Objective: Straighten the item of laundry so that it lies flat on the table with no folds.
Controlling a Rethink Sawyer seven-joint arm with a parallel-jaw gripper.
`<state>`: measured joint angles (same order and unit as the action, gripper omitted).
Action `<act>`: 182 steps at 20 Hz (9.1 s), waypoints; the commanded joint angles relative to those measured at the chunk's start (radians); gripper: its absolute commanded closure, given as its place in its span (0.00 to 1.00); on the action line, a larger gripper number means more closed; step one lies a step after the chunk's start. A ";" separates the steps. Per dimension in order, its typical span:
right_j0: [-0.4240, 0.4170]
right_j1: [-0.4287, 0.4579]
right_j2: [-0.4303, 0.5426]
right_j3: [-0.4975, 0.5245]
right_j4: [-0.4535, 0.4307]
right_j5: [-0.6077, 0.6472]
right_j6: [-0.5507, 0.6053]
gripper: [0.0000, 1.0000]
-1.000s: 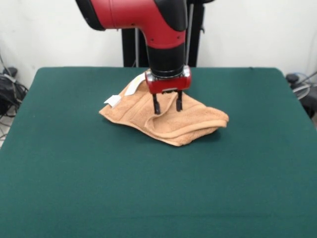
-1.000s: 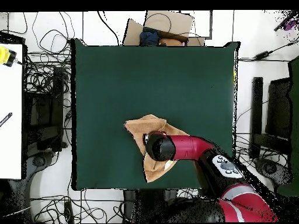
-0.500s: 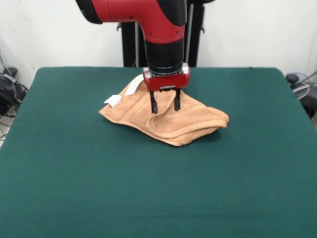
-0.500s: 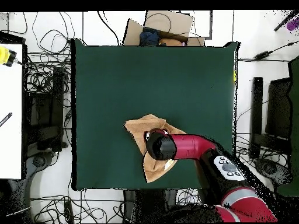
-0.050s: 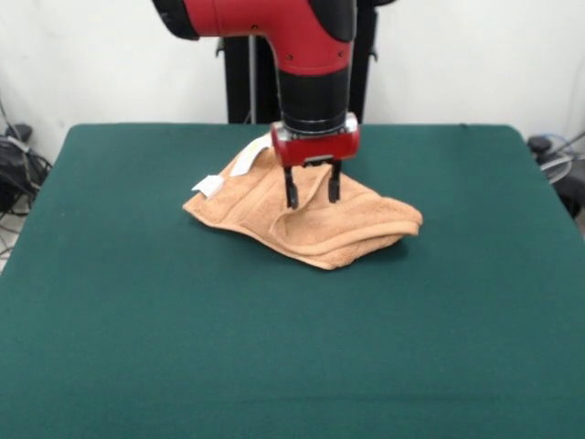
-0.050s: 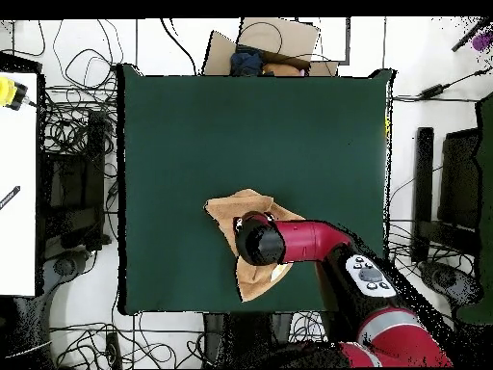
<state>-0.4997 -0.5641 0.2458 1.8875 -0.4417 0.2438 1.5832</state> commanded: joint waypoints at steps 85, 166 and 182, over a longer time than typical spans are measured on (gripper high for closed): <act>0.242 -0.016 -0.262 0.251 0.532 -0.192 0.452 0.00; 0.401 -0.245 -0.226 0.308 0.456 -0.088 0.395 1.00; 0.135 -0.437 -0.079 0.240 0.409 0.249 0.144 1.00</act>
<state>-0.3430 -0.9795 0.0462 2.1441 -0.0287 0.3946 1.7655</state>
